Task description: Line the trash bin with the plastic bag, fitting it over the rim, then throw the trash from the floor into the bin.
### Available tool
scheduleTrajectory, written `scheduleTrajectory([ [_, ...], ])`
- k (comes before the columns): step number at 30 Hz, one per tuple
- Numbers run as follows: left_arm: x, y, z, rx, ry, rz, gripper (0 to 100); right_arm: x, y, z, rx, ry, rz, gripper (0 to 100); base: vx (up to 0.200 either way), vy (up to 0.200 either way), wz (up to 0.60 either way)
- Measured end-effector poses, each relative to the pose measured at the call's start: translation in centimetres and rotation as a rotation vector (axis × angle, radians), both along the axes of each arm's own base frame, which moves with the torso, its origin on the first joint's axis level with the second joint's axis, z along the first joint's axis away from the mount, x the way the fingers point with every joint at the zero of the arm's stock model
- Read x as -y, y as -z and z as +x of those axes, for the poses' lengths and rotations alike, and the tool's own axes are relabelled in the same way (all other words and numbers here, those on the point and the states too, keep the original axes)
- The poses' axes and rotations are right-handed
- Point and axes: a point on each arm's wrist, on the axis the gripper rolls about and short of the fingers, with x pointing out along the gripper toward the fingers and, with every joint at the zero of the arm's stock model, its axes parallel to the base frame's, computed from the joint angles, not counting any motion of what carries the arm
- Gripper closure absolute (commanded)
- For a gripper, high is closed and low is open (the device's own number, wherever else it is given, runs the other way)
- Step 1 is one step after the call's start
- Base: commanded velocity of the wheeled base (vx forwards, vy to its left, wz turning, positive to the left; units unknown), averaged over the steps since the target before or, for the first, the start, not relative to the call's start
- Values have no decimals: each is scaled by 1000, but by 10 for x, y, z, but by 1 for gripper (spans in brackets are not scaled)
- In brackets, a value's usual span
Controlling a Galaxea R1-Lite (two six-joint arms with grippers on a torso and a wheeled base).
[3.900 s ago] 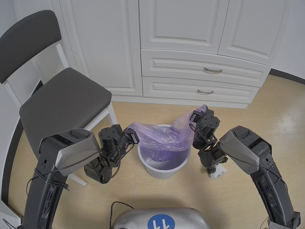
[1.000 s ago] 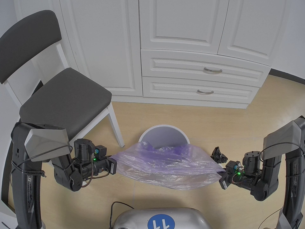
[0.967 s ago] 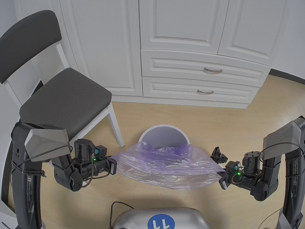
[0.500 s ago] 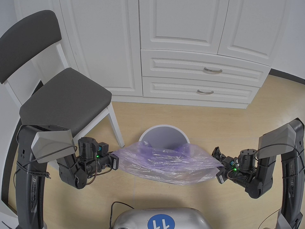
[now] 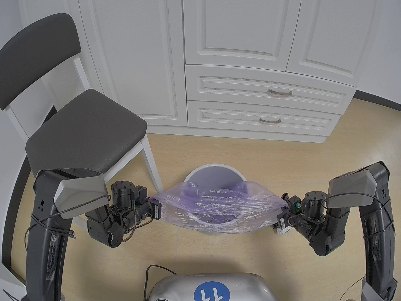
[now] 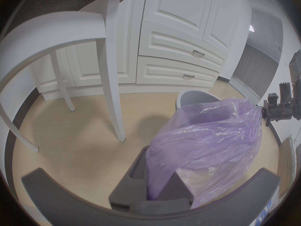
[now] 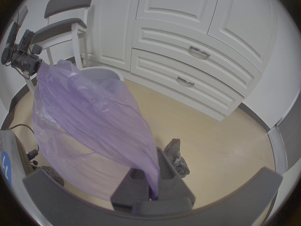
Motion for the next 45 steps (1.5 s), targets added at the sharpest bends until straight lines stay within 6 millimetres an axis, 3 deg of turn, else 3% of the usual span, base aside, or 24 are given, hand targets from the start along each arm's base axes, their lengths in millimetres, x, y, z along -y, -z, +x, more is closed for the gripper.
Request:
scheduleTrajectory([
  [15, 21, 11, 20, 34, -124, -71, 100, -1, 6, 23, 57, 51, 49, 100, 0, 0, 0],
  [23, 29, 12, 28, 49, -157, -129, 100, -9, 3, 46, 148, 127, 110, 100, 0, 0, 0],
  [36, 34, 12, 31, 78, -172, -149, 100, -16, 11, 49, 144, 123, 130, 100, 0, 0, 0],
  [37, 34, 12, 31, 78, -172, -149, 100, -16, 12, 47, 136, 121, 127, 0, 0, 0, 0],
  [45, 33, 12, 28, 81, -167, -151, 100, -13, 2, 30, 83, 51, 178, 0, 0, 0, 0],
])
